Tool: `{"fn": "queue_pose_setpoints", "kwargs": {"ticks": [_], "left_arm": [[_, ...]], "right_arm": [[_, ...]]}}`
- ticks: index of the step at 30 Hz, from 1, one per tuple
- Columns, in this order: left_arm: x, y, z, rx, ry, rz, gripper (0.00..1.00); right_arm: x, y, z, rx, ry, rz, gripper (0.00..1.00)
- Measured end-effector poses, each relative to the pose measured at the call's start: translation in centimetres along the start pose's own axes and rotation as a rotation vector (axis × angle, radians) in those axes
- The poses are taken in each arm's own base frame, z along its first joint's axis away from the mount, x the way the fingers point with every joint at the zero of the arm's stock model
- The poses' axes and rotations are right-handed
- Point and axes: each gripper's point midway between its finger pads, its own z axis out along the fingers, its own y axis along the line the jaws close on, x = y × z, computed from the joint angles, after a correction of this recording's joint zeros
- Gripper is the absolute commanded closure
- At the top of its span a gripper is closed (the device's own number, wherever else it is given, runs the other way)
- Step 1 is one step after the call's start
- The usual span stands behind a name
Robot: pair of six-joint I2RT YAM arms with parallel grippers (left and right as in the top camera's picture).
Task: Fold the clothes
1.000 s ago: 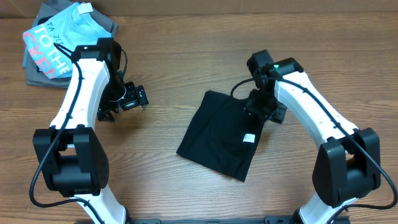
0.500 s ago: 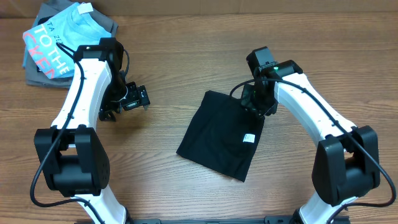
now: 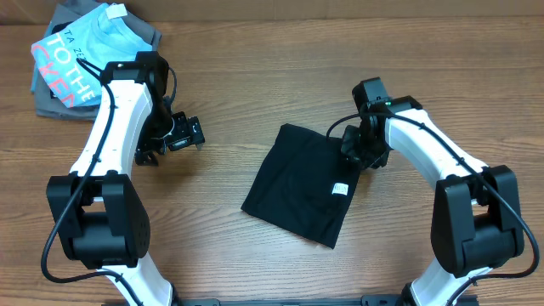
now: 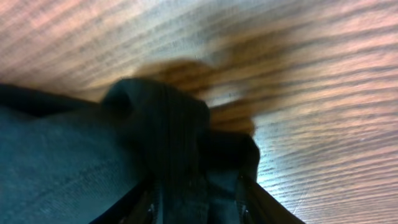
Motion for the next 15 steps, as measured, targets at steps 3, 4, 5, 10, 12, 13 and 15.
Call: {"fn": "queue_pose_setpoints", "kwargs": {"ticks": [3, 4, 5, 10, 12, 13, 15], "left_arm": [[0.0, 0.0, 0.0, 0.001, -0.001, 0.000, 0.00], [0.0, 0.0, 0.0, 0.000, -0.001, 0.000, 0.00], [0.0, 0.0, 0.0, 0.000, -0.001, 0.000, 0.00], [-0.1, 0.0, 0.0, 0.001, -0.002, 0.000, 0.00], [-0.1, 0.0, 0.0, 0.001, -0.002, 0.000, 0.00], [-0.1, 0.0, 0.0, 0.001, -0.002, 0.000, 0.00], [-0.1, 0.0, 0.0, 0.001, -0.002, 0.000, 0.00]], "right_arm": [[0.0, 0.1, 0.1, -0.008, 0.002, -0.001, 0.96], [0.1, 0.1, 0.1, -0.006, 0.005, -0.003, 0.96], [0.1, 0.0, 0.1, -0.001, 0.006, 0.002, 0.96], [0.9, -2.1, -0.1, 0.068, 0.047, 0.030, 0.93], [1.0, -3.4, -0.4, 0.105, 0.063, 0.049, 0.85], [0.9, -4.0, -0.6, 0.123, 0.063, 0.059, 0.73], [0.6, -5.1, -0.8, 0.154, 0.057, 0.075, 0.55]]}}
